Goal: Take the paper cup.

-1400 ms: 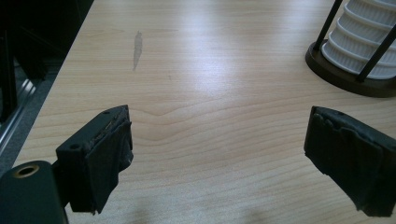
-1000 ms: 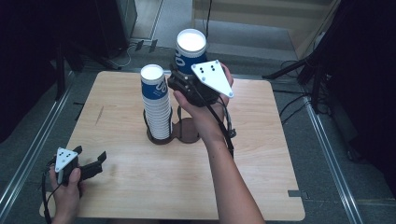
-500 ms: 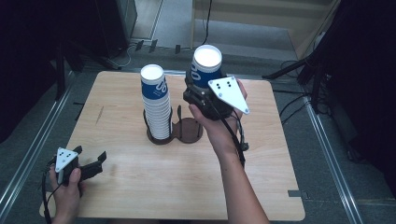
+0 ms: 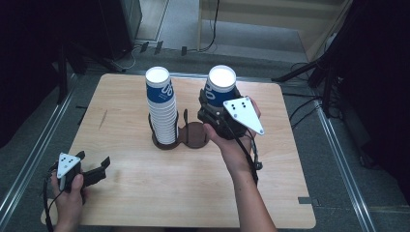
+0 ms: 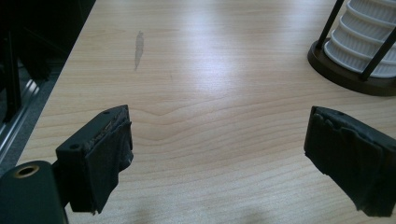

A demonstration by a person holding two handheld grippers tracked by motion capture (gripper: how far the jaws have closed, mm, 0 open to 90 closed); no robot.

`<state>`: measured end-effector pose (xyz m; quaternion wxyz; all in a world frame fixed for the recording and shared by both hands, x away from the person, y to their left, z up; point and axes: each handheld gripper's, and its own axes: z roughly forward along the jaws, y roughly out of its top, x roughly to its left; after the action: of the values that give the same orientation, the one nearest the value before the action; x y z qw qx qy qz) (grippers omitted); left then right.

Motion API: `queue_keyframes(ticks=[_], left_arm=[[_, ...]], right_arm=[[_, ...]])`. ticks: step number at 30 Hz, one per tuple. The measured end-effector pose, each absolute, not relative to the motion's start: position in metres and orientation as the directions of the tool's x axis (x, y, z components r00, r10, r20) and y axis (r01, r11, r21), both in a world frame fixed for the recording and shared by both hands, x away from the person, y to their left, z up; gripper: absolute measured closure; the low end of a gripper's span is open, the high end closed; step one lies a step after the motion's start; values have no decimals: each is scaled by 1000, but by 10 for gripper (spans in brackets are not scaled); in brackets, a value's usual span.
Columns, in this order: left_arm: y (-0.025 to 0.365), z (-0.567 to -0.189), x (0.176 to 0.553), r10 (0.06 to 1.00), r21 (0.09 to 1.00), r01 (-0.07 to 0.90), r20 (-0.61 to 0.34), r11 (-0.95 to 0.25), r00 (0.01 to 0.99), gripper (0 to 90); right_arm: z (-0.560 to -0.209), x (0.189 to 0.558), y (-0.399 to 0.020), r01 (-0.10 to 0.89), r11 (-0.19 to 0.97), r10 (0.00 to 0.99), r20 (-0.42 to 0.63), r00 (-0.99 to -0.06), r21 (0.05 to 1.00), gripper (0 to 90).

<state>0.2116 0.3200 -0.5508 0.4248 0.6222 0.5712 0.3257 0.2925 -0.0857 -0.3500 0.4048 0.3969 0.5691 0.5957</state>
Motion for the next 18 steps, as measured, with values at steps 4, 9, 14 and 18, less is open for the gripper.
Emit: queue_keyframes(ticks=[4,9,14,18], left_arm=[[320,-551,212,987,901,435,-81,13,137,85],[320,-551,212,987,900,435,-83,16,136,85],[321,-551,211,987,902,431,-87,21,134,85],[320,-551,211,989,901,434,-76,14,125,85]], right_arm=[[-358,290,-89,-21,-18,932,10,-362,1000,198],[-369,286,-91,-8,-14,931,10,-364,1000,198],[-383,281,-93,2,2,931,-1,-364,1000,198],[-394,277,-98,19,-12,930,18,-367,1000,198]])
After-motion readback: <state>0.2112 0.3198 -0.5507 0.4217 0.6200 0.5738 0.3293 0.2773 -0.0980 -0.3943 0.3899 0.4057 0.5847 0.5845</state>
